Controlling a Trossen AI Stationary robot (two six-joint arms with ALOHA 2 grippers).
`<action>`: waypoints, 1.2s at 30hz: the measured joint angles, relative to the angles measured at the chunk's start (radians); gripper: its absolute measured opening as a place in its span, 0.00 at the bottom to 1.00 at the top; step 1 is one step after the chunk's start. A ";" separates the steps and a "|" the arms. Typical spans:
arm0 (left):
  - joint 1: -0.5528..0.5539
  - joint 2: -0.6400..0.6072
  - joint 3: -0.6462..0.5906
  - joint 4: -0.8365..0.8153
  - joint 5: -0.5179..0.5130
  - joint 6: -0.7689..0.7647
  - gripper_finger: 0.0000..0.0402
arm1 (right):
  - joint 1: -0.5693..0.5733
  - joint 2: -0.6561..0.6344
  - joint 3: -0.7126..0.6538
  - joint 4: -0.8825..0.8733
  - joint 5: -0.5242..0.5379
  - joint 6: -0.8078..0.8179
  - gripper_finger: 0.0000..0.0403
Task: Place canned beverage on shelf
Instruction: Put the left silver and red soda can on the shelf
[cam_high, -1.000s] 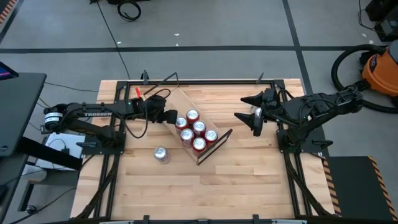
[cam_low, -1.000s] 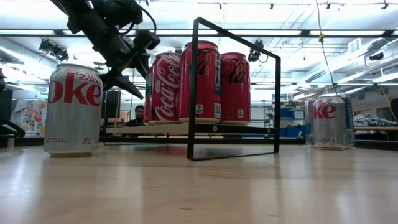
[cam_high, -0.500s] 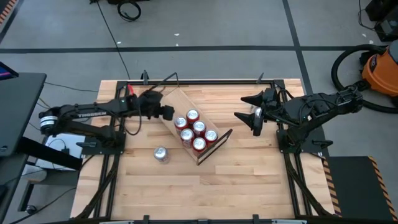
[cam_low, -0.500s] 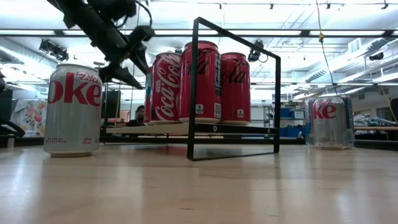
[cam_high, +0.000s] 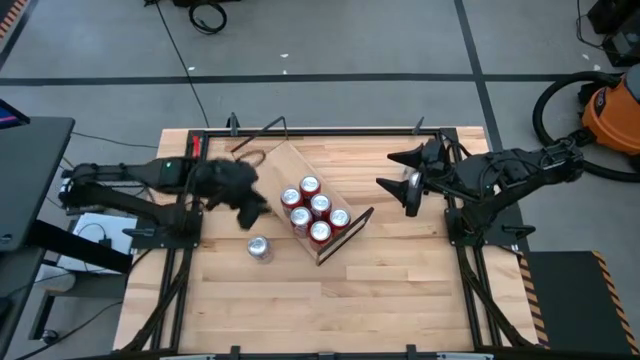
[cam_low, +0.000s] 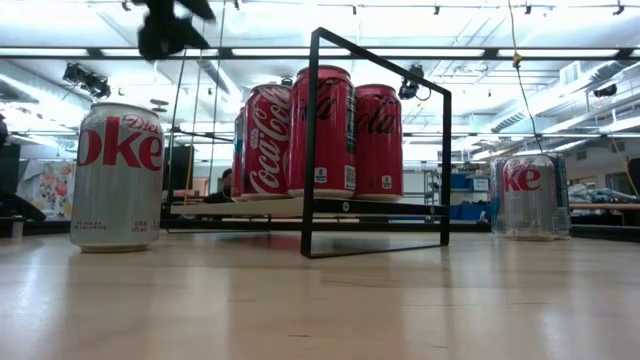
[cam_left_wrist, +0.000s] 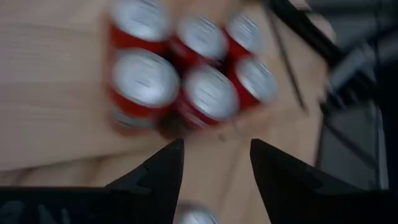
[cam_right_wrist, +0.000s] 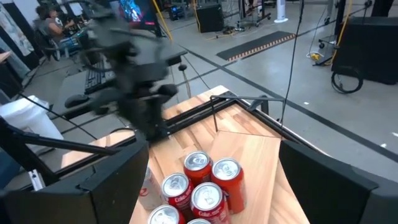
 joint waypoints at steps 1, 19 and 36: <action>-0.043 0.000 0.012 -0.014 0.000 0.012 0.48 | -0.004 0.000 0.000 0.000 -0.003 -0.002 0.92; -0.301 0.182 0.029 -0.302 -0.048 -0.420 0.86 | -0.022 0.000 0.000 0.001 -0.007 -0.047 0.92; -0.301 0.259 0.029 -0.288 -0.158 -0.874 0.88 | -0.020 0.000 0.000 0.002 -0.089 -0.110 0.92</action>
